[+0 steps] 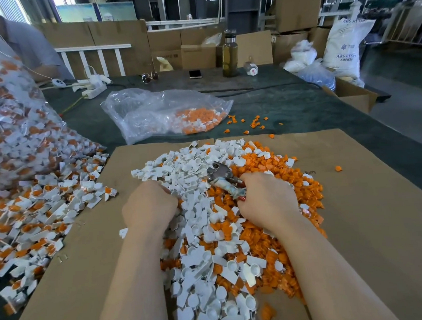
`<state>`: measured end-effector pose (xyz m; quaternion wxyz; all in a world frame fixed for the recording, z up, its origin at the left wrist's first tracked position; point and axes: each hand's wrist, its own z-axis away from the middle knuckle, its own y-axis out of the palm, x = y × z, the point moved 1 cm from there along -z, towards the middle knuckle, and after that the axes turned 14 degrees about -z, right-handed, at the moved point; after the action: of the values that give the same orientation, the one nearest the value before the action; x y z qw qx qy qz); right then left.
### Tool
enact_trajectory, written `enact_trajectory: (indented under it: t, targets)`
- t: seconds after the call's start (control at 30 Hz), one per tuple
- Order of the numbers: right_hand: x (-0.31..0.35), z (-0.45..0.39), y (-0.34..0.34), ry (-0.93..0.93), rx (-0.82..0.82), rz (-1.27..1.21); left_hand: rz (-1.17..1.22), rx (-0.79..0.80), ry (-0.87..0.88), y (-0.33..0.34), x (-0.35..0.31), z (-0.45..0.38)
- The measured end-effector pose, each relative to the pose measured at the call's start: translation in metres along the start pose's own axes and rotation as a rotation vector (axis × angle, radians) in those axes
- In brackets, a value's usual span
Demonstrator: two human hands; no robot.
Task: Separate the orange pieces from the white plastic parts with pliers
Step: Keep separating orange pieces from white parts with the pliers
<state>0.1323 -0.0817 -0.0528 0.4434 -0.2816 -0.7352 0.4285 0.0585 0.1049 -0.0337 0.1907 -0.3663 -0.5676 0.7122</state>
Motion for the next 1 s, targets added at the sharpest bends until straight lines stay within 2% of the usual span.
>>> enact_trajectory:
  t: [0.13,0.23,0.43,0.53,0.73,1.0]
  targets:
    - [0.002,0.001,-0.002,-0.006,-0.012,0.004,0.079,-0.088,0.026,0.003,-0.001,-0.001]
    - [0.002,0.001,-0.006,0.022,-0.078,-0.069,0.313,-0.154,0.050,0.000,-0.003,0.001]
    - [0.000,-0.001,-0.015,0.075,-0.123,-0.307,0.877,-0.056,0.099,-0.005,-0.016,0.009]
    - [0.001,0.000,-0.018,0.045,-0.149,-0.458,1.038,0.025,0.102,-0.005,-0.023,0.014]
    - [0.006,0.002,-0.020,0.041,-0.114,-0.713,1.183,0.136,0.152,-0.003,-0.036,0.025]
    - [0.004,0.004,-0.025,0.076,-0.087,-1.069,1.142,0.167,0.181,0.004,-0.050,0.034]
